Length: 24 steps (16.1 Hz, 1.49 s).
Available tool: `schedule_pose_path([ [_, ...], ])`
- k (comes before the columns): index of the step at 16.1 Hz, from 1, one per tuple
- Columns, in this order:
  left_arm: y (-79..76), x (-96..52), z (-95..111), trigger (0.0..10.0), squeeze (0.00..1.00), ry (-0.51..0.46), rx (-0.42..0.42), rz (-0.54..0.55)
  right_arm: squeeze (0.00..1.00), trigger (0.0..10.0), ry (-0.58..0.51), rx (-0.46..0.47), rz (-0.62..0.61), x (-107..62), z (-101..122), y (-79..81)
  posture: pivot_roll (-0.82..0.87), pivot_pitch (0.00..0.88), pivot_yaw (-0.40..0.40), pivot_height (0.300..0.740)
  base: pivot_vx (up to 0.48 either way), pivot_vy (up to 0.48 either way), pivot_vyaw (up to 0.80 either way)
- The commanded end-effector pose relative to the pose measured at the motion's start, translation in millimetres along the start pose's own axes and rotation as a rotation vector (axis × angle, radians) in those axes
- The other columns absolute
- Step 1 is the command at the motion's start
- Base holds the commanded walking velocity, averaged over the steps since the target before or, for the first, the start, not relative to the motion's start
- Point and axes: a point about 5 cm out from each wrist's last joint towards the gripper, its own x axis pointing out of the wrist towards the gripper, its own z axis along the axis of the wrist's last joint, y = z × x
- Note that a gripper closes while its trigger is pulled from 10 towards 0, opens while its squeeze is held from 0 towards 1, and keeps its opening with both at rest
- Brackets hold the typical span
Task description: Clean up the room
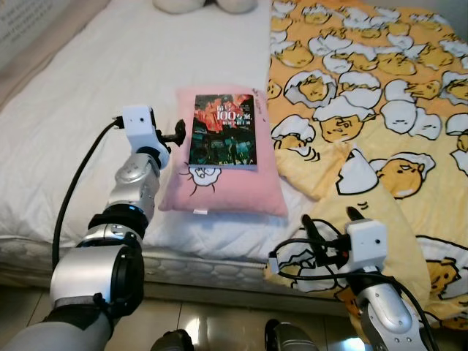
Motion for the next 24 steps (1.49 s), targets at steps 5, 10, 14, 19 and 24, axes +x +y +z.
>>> schedule_pose_path([
  [5,-19.3,1.3,-7,10.0,0.0,0.016,-0.016,-0.073,0.0,10.0,0.026,0.044,0.058,-8.7,5,7.1,-0.29,0.197,0.014,0.74,0.0,0.0,0.0],
  [10,-36.7,1.6,-11,10.0,0.0,0.049,0.011,-0.178,0.0,10.0,0.081,0.066,0.139,-18.5,-2,18.5,-0.3,0.207,0.016,0.74,0.0,0.0,0.0],
  [14,-52.5,-3.0,-26,10.0,0.0,0.116,0.04,-0.292,0.0,10.0,0.105,0.073,0.156,-21.1,-5,19.9,-0.3,0.209,0.016,0.74,0.0,0.0,0.0],
  [19,-49.7,-8.3,-43,0.0,0.0,0.196,0.068,-0.288,0.0,10.0,0.121,0.077,0.163,-21.4,-8,20.7,-0.3,0.213,0.015,0.74,0.0,0.0,0.0],
  [24,-57.6,-12.2,-49,0.0,0.0,0.214,0.138,-0.396,0.0,10.0,0.134,0.082,0.161,-20.8,-10,19.5,-0.29,0.208,0.015,0.74,0.0,0.0,0.0],
])
